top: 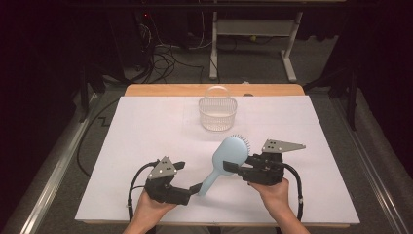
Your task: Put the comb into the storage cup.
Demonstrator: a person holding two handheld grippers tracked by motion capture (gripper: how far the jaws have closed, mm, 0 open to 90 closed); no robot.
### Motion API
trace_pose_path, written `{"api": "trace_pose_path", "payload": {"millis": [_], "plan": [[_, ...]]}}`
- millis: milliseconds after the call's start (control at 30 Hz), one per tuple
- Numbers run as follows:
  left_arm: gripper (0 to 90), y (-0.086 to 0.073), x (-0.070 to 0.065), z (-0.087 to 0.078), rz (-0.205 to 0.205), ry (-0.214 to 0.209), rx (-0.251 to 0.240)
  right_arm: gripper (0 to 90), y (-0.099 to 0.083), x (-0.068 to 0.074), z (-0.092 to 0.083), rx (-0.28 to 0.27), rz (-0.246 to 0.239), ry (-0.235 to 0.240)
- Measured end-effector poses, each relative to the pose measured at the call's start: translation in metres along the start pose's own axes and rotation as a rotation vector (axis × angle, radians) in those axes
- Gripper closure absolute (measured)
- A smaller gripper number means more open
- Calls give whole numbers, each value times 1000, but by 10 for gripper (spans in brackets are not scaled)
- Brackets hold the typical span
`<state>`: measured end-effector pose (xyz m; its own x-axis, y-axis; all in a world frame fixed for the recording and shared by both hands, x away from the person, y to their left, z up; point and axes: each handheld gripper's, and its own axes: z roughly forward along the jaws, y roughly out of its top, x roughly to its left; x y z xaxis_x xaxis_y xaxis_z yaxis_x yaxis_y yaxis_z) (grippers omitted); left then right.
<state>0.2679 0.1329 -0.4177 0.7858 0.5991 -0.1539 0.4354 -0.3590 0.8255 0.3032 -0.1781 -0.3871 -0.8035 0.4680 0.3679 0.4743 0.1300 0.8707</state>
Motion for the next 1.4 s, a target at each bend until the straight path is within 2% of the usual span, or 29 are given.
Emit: {"api": "trace_pose_path", "payload": {"millis": [167, 300, 400, 533, 833, 1133, 1400], "plan": [[108, -1, 3, -6, -5, 27, -9, 573, 1, -3, -2, -10, 4, 0], [112, -7, 11, -10, -49, 27, -15, 572, 1, -4, -3, -11, 7, -8], [113, -12, 14, -13, -55, 50, -17, 571, 1, -4, -7, -21, 14, -12], [114, -18, 20, -21, -81, 61, -58, 570, 1, -5, -10, -17, 20, -27], [113, -26, 38, -45, -128, 138, -122, 567, 5, -8, -18, -15, 27, -50], [113, -36, 44, -56, -104, 209, -130, 566, 4, -8, -20, -2, 35, -83], [113, -47, 52, -62, -108, 279, -149, 562, 8, -9, -20, 12, 37, -105]]}}
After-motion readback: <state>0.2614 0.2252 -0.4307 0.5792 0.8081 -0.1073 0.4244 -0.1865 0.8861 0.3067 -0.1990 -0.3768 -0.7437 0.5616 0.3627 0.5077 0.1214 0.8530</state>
